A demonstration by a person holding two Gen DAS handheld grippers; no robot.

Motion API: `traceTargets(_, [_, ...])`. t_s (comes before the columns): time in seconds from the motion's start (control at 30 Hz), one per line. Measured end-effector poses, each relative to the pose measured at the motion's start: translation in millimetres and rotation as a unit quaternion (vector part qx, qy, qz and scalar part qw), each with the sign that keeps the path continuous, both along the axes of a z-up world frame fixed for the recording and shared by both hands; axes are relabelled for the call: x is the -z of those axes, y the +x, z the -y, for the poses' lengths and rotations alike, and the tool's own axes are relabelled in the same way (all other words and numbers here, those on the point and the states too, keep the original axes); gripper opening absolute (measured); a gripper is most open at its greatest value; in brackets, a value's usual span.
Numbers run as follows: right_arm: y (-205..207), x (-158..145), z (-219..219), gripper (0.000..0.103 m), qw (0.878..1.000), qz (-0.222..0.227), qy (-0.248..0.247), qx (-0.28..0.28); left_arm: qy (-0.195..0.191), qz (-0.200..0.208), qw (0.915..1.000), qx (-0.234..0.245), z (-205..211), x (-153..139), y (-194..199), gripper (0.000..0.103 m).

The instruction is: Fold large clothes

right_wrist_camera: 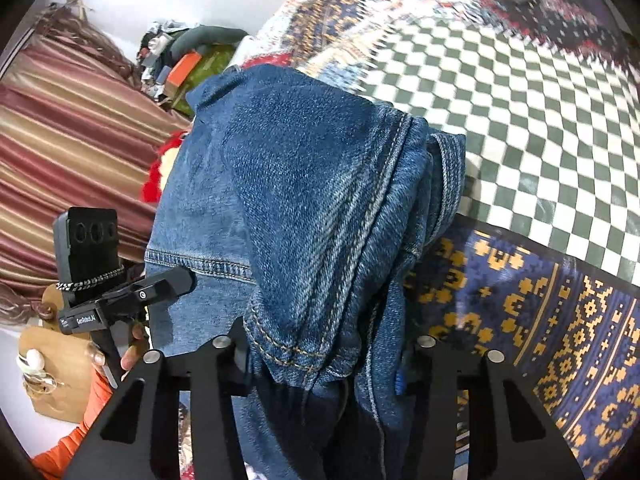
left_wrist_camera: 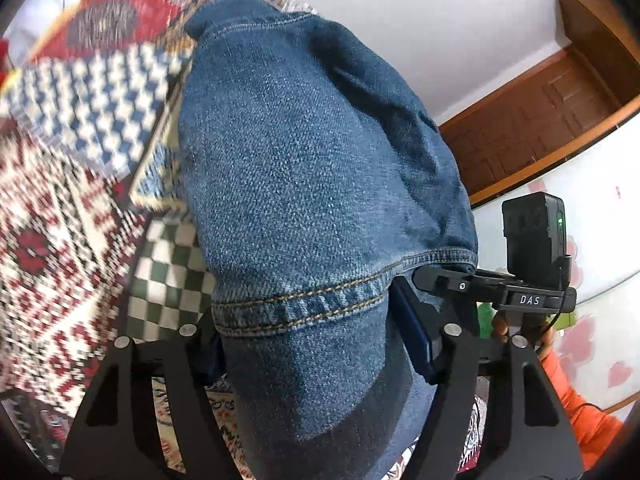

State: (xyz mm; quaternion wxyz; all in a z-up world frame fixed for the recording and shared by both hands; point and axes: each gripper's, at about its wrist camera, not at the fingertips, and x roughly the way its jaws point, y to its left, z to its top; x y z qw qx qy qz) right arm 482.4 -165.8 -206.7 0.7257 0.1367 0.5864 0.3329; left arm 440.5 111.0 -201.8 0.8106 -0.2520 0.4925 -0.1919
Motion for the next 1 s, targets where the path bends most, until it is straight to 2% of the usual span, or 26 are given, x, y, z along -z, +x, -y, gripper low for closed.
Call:
traceTargets(0.17, [-9.6, -45.4, -10.5, 0.043, 0.999, 0.032, 0.024, 0.001, 0.018, 0.051, 0.9985, -0.012, -16.4, -50.6, -25.2, 0.068])
traceTargets(0.37, [-23.6, -108.8, -49.1, 0.043, 0.996, 0.076, 0.049, -0.012, 0.031, 0.108, 0.9928, -0.042, -51.9, -113.9, -52.9, 0.068])
traceTargets(0.5, [-34.7, -127.6, -79.1, 0.043, 0.994, 0.094, 0.054, -0.024, 0.045, 0.123, 0.9896, -0.059, -76.1, -131.6, -62.9, 0.068])
traceTargets(0.6, [-41.5, -124.9, -104.7, 0.043, 0.994, 0.088, 0.055, -0.035, 0.048, 0.116, 0.9893, -0.074, -95.6, -133.3, -73.7, 0.068])
traceTargets(0.7, [-46.4, -105.8, -134.2, 0.043, 0.995, 0.071, 0.047, -0.045, 0.047, 0.096, 0.9904, -0.088, -115.8, -112.9, -82.2, 0.068])
traceTargets(0.77, [-49.3, -89.6, -148.3, 0.043, 0.996, 0.057, 0.04, -0.048, 0.039, 0.072, 0.9919, -0.097, -130.6, -89.1, -85.5, 0.068])
traceTargets(0.83, [-49.3, -66.0, -162.7, 0.043, 0.997, 0.038, 0.033, -0.05, 0.031, 0.047, 0.993, -0.103, -142.1, -70.0, -88.0, 0.068])
traceTargets(1.0, [-40.9, 7.9, -190.9, 0.043, 0.998, -0.026, -0.001, -0.059, 0.019, -0.021, 0.993, -0.115, -160.5, 1.6, -83.7, 0.068])
